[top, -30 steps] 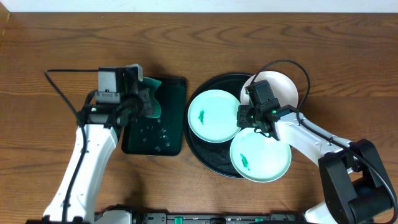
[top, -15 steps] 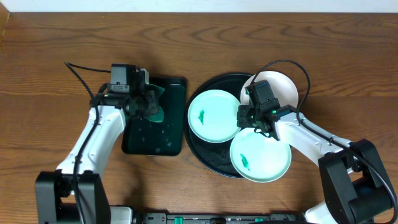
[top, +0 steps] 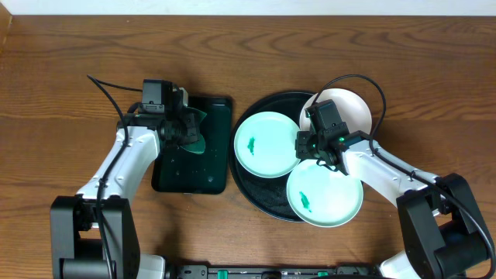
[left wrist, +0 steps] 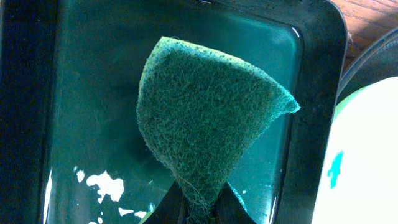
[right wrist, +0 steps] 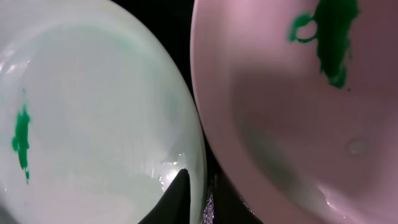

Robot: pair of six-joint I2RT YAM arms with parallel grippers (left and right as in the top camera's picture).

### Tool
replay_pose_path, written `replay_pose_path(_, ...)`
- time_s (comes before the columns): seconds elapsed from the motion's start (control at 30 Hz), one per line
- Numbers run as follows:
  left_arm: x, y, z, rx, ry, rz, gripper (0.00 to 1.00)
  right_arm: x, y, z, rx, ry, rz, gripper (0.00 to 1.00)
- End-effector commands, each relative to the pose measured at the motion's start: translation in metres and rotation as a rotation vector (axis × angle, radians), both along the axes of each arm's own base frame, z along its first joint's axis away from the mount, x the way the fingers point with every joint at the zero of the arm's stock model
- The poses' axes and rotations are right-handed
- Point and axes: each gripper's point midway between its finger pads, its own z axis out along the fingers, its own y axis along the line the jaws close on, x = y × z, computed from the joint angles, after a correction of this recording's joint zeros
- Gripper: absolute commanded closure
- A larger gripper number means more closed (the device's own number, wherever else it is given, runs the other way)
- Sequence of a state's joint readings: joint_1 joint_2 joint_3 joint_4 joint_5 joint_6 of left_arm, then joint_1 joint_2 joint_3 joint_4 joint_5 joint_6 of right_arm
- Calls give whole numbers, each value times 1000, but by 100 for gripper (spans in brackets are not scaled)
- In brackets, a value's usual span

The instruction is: Clean dirty plates on tray and stack at the side

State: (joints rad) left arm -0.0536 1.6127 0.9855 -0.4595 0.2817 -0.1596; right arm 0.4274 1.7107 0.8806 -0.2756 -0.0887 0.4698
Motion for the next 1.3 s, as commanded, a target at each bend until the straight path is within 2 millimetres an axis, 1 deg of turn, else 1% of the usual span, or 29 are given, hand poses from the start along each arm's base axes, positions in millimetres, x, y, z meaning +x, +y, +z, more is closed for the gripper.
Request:
replay_pose_path(0.0,-3,2,-7,12,13,-2,93,-3,-2,-6,-19,11,0,93)
replay_pose_path(0.07,-3,2,-7,12,13,-2,93,-4,-2,-6,-19,11,1,95)
replay_pose_path(0.27,-3,2,-7,12,11,-2,93,-4,-2,-6,-22,10,7,95)
replay_pose_path(0.33,-3,2,-7,12,11,-2,93,-4,-2,-6,-22,10,7,93)
replay_pose_path(0.47,-3,2,-7,12,11,-2,93,-4,-2,-6,-21,9,7,83)
replay_pose_path(0.6,-3,2,-7,12,12,-2,93,-3,-2,-6,-21,9,7,82)
replay_pose_path(0.8,-3,2,-8,13,13,-2,93,-4,-2,-6,-21,9,7,85)
replay_pose_path(1.13,-2,2,-15,13,25,-2,93,-4,-2,-6,-21,10,7,99)
replay_pose_path(1.27,-2,2,-14,6,29,7,93,-4,-2,-6,-21,10,7,99)
